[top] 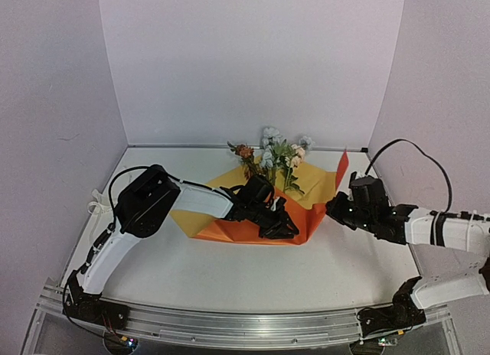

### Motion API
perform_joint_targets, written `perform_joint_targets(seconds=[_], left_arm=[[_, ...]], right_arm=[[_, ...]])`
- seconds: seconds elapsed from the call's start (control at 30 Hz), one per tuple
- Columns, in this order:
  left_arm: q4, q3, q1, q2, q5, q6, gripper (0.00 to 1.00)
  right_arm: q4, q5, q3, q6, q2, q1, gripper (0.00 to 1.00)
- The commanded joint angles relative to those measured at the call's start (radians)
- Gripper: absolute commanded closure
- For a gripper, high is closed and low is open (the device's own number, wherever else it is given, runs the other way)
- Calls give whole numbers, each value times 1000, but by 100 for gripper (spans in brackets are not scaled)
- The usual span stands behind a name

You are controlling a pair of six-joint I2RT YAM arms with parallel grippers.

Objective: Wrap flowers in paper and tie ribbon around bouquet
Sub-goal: Pick up the one-fourth-folded wrapping paper from the center of the board, then fold the one-fourth-folded wrapping paper at the center of the board.

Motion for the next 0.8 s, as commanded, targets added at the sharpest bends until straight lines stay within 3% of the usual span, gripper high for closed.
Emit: perform_joint_targets(seconds=[0.0,0.2,0.47,0.63,0.77], left_arm=[[19,28,3,-16,3,18,75],[42,-44,28,-106,-16,48,76],[146,-367,117,-371,-9,49,74],[17,-565,210,-538,-11,167,73],[-93,-635,233,-550,23,268,78]], right_arm=[[-33,-4,133,-90,153,83,100],[-44,-11,233,-93,276,105,100],[-57,-31,285,-93,342,105,100],[-66,-20,299,-92,358,106,100],[-90,-13,311,-91,375,113,100]])
